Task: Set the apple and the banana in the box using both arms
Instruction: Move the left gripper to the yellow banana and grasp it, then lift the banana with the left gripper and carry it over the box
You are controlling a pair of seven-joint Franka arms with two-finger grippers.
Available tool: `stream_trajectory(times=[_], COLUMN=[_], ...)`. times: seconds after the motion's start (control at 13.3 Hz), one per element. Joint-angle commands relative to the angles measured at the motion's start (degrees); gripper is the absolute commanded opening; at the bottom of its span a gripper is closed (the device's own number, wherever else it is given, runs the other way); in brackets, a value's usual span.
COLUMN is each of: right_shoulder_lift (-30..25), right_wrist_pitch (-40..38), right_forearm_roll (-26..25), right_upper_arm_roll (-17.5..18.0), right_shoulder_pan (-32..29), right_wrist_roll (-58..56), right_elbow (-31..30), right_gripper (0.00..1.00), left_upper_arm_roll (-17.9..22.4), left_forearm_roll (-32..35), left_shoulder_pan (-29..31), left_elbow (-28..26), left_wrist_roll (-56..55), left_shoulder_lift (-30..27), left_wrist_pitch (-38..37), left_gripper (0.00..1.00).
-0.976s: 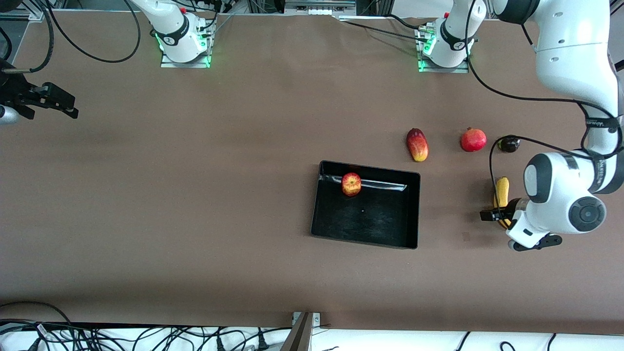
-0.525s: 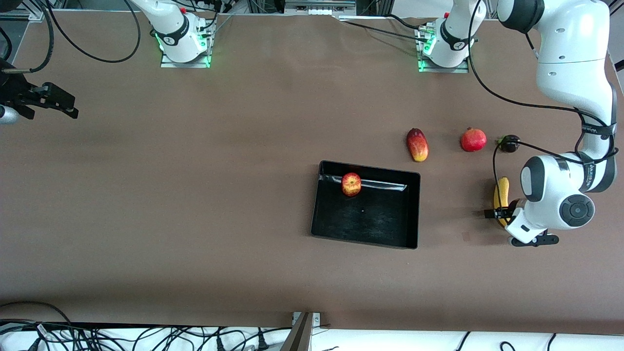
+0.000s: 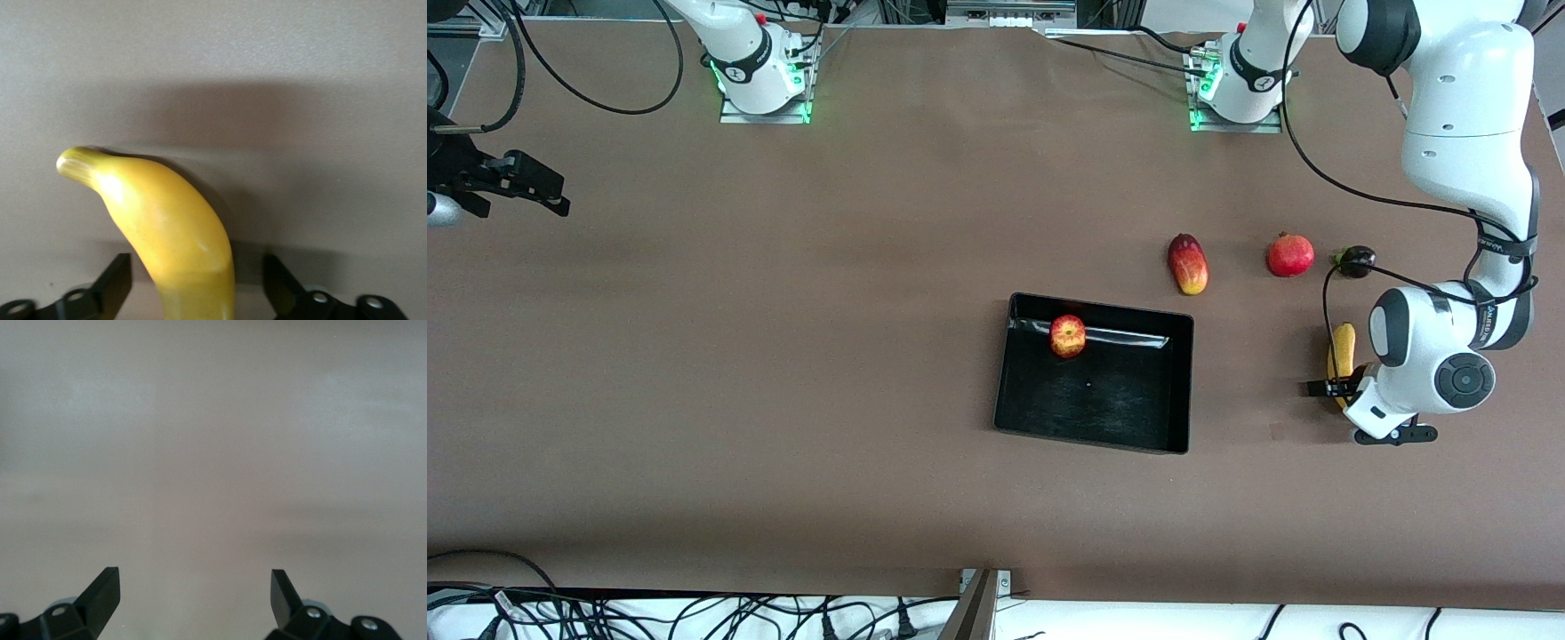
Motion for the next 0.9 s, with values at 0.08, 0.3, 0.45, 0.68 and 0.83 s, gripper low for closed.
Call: stream_trajectory(times=[0.08, 0.3, 0.45, 0.68, 0.83], right_shoulder_lift=[-0.2, -0.2, -0.2, -0.1, -0.1], right_wrist_pitch=[-0.7, -0.7, -0.7, -0.6, -0.7], right_forearm_roll=[1.0, 1.0, 1.0, 1.0, 1.0], right_upper_arm_roll=[0.7, 0.6, 0.7, 0.6, 0.5], right_shoulder_pan=[-0.9, -0.9, -0.9, -1.0, -1.0], right_wrist_roll=[0.3, 0.3, 0.3, 0.5, 0.4], right_elbow=[0.5, 0.5, 0.5, 0.5, 0.5], right_gripper=[1.00, 1.00, 1.00, 1.00, 1.00], left_upper_arm_roll=[-0.4, -0.3, -0.4, -0.8, -0.8], left_forearm_roll=[1.2, 1.2, 1.2, -2.1, -6.0], left_shoulder_pan=[0.4, 0.2, -0.2, -4.3, -8.5], left_elbow=[-0.8, -0.7, 1.5, 3.8, 6.4], left_wrist_roll=[0.8, 0.8, 1.8, -1.8, -8.8], left_shoulder_lift=[-0.3, -0.6, -2.2, -6.9, -8.9], left_wrist_pitch=[-0.1, -1.4, -9.3, -19.4, -25.8], left_gripper=[0.00, 0.00, 0.00, 0.00, 0.00])
